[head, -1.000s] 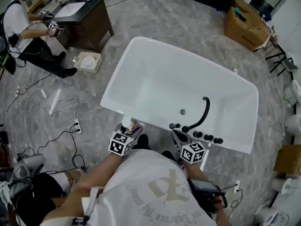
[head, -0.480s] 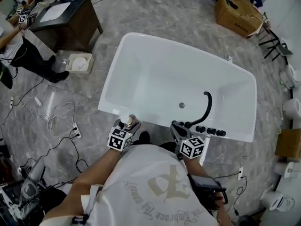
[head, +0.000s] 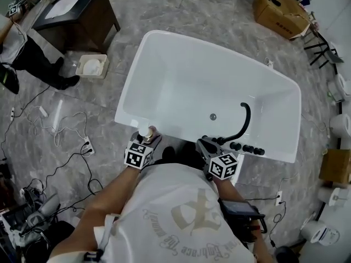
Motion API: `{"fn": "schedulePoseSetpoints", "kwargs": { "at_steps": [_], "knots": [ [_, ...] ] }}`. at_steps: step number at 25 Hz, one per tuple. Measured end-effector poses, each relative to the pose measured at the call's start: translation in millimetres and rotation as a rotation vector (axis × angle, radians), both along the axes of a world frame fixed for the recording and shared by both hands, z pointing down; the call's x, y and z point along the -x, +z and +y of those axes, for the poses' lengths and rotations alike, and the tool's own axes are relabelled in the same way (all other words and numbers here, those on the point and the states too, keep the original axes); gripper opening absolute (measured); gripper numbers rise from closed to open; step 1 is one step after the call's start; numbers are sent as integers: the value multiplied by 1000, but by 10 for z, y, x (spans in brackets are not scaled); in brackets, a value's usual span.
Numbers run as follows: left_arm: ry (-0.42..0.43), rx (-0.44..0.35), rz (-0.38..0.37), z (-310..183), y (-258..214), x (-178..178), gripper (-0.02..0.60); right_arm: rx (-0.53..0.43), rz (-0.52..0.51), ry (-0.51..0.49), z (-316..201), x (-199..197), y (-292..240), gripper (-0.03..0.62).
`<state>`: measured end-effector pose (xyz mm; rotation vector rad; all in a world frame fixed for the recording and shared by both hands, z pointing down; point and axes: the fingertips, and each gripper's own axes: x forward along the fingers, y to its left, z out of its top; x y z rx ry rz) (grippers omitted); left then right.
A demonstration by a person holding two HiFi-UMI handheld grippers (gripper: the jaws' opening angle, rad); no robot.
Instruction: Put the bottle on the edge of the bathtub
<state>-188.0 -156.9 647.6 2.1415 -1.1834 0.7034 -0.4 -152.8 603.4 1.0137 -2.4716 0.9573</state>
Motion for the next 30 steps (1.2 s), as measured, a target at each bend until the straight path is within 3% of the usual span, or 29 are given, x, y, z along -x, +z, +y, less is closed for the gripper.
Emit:
{"fn": "schedulePoseSetpoints", "kwargs": {
  "at_steps": [16, 30],
  "knots": [
    [-85, 57, -43, -61, 269, -27, 225, 45, -42, -118, -178, 189, 200, 6],
    [-69, 132, -111, -187, 744, -210, 225, 103, -51, -192, -179, 239, 389, 6]
  ]
}}
